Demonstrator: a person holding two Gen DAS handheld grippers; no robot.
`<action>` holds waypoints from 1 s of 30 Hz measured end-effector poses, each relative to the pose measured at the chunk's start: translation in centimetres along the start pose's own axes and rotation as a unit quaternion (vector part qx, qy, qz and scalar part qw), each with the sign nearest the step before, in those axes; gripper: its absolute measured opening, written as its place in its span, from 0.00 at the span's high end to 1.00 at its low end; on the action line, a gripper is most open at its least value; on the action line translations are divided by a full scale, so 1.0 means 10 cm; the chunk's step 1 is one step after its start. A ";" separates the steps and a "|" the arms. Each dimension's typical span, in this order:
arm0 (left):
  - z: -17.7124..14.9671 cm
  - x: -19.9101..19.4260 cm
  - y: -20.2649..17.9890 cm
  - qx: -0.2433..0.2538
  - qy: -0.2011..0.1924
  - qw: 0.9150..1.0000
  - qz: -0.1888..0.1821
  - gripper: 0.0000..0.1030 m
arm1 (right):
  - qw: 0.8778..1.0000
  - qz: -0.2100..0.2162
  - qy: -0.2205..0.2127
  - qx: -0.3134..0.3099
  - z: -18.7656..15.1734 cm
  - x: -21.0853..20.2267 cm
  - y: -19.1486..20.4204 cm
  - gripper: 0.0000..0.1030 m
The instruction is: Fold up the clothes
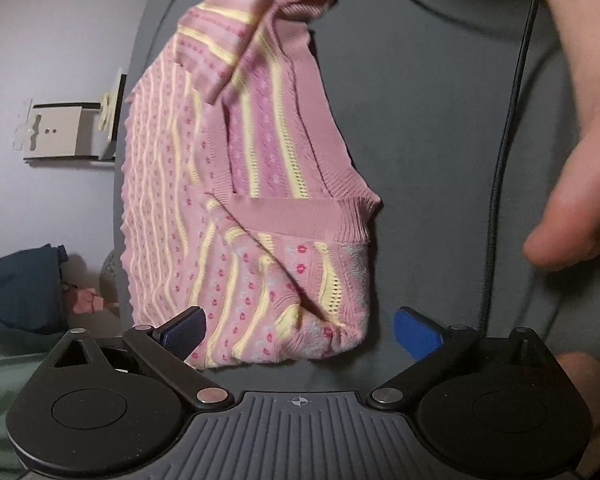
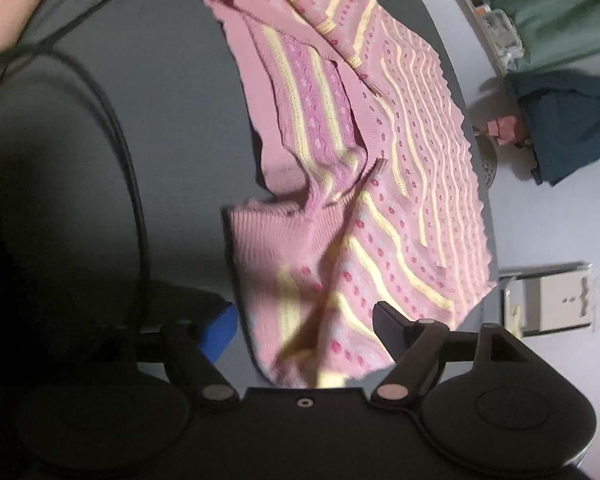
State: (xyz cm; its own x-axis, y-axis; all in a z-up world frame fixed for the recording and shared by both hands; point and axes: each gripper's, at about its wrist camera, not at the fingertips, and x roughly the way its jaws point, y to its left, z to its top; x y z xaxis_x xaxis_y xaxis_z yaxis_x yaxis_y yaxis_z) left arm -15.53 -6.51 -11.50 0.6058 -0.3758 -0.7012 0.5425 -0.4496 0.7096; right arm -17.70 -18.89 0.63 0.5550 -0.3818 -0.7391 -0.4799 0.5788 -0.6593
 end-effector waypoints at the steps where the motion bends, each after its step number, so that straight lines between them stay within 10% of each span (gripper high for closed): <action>1: 0.02 0.05 -0.04 0.004 0.003 1.000 0.000 0.02 | 1.000 -0.003 -0.001 0.002 0.01 0.01 0.01 0.25; 9: 0.16 0.08 0.03 -0.086 -0.014 0.996 0.028 0.00 | 0.999 -0.037 -0.015 -0.006 0.16 0.06 0.11 0.23; 14: 0.08 0.11 -0.17 0.001 0.014 0.998 0.060 0.00 | 0.997 -0.064 0.028 -0.045 0.06 0.11 0.13 0.19; 30: 0.10 0.27 -0.15 0.008 0.023 0.993 0.113 0.00 | 0.992 -0.120 0.033 -0.030 0.10 0.22 0.18 0.17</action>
